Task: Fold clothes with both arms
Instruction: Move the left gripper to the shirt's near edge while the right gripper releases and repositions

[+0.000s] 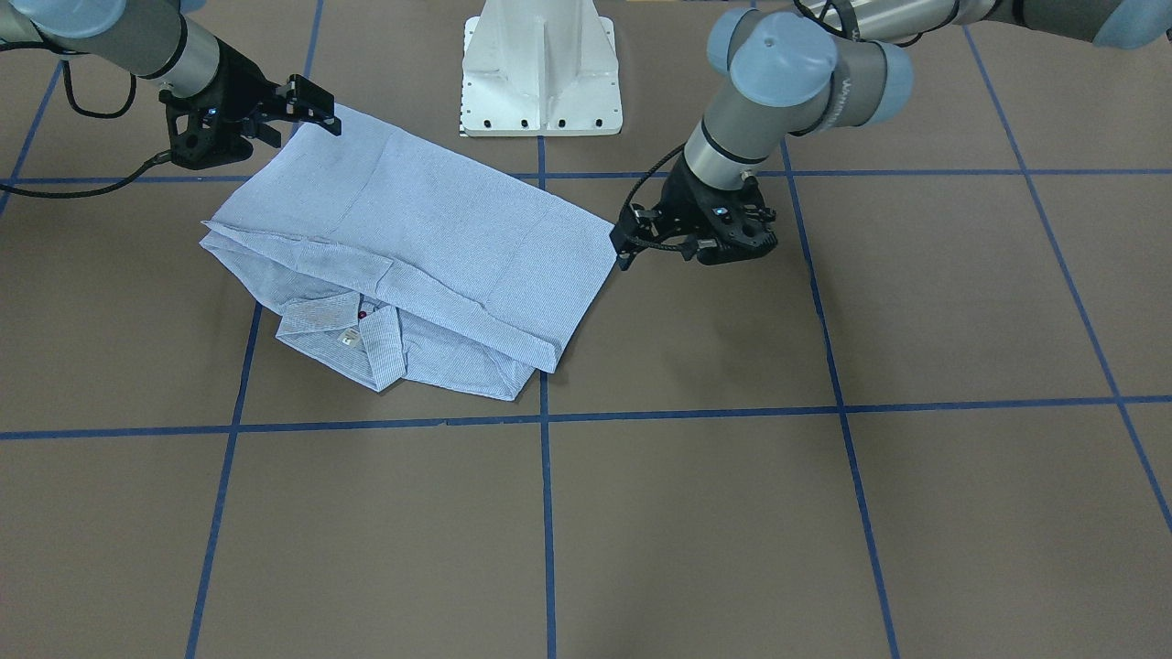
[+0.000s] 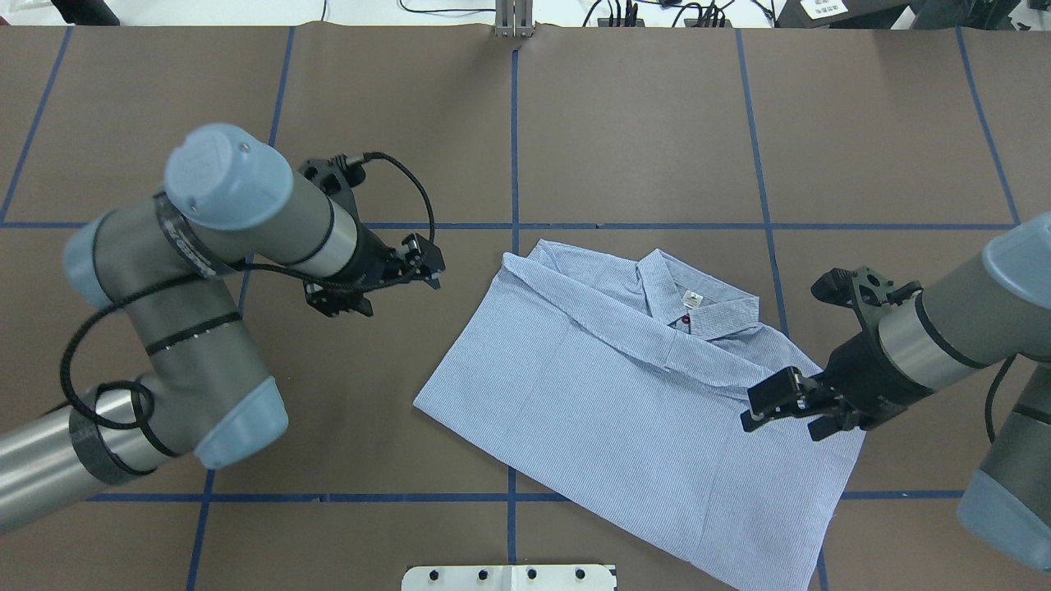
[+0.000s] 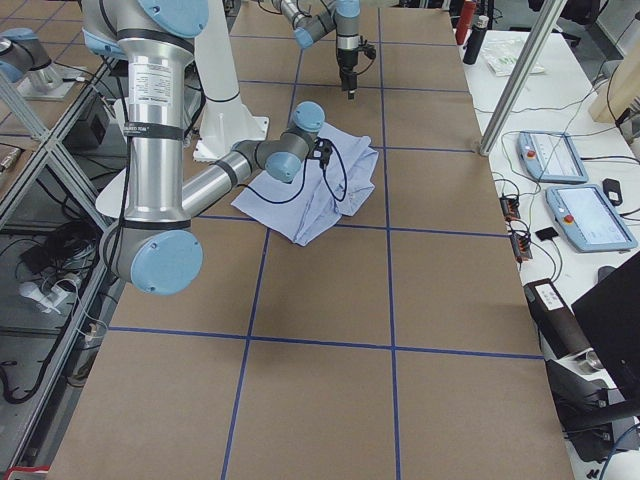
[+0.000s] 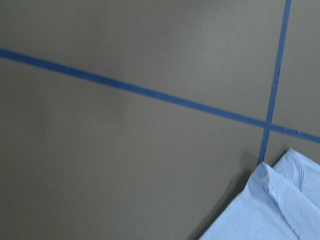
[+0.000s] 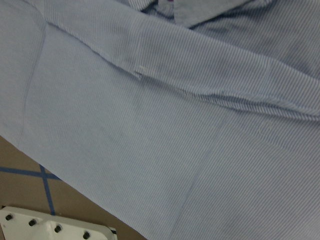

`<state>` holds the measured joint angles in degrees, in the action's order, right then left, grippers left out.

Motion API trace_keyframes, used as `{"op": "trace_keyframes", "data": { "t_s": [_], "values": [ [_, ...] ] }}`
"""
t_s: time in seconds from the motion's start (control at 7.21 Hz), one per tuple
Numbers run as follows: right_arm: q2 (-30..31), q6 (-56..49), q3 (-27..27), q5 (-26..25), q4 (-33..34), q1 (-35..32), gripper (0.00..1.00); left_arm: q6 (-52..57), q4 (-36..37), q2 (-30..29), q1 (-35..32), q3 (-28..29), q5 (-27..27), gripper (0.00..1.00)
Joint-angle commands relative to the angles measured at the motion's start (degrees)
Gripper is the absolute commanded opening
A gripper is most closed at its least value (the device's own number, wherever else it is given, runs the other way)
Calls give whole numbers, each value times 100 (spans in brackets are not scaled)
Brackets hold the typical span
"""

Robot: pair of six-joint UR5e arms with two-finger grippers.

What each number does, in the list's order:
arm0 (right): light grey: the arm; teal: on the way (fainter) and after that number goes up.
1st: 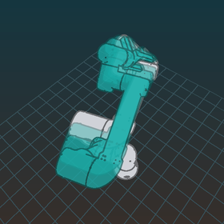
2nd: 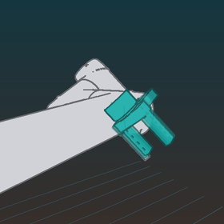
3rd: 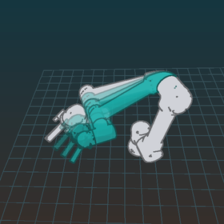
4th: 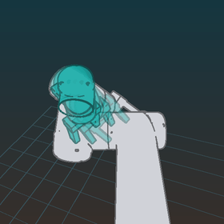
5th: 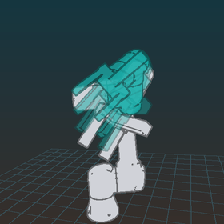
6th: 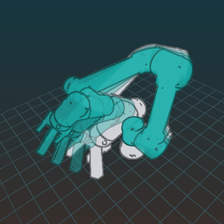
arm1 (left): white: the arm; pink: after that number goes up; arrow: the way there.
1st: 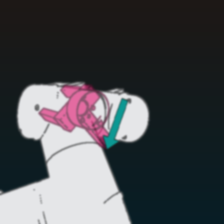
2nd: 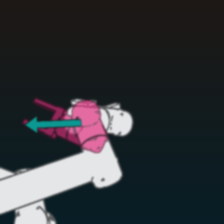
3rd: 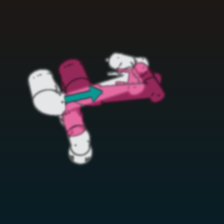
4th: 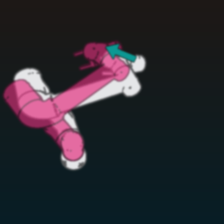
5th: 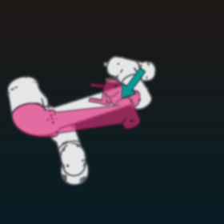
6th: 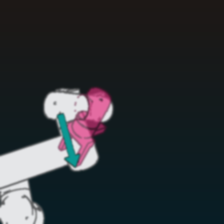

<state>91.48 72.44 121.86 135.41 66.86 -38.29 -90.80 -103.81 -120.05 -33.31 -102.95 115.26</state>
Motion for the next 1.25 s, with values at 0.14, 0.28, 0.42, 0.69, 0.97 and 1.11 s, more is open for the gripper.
{"op": "trace_keyframes", "data": {
  "t_s": [0.14, 0.28, 0.42, 0.69, 0.97, 1.11],
  "values": [
    [-332, -2, -13, -453, 3, -319, 100, -1149, 1, -1, 904, 90, -537, 98],
    [-428, -2, -48, -567, 3, -328, 100, -1177, 1, -9, 940, 134, -574, 98],
    [-455, -2, -74, -620, 3, -328, 100, -1316, 1, 25, 1063, 143, -583, 96],
    [-490, -2, -75, -621, 3, -328, 100, -1458, -8, -9, 1178, 388, -731, 94],
    [-491, -2, -75, -621, 3, -337, 100, -1458, 1, 25, 1178, 416, -750, 86],
    [-491, -2, -83, -621, 12, -345, 100, -1467, 1, 0, 1178, 433, -750, 83]
  ]
}}
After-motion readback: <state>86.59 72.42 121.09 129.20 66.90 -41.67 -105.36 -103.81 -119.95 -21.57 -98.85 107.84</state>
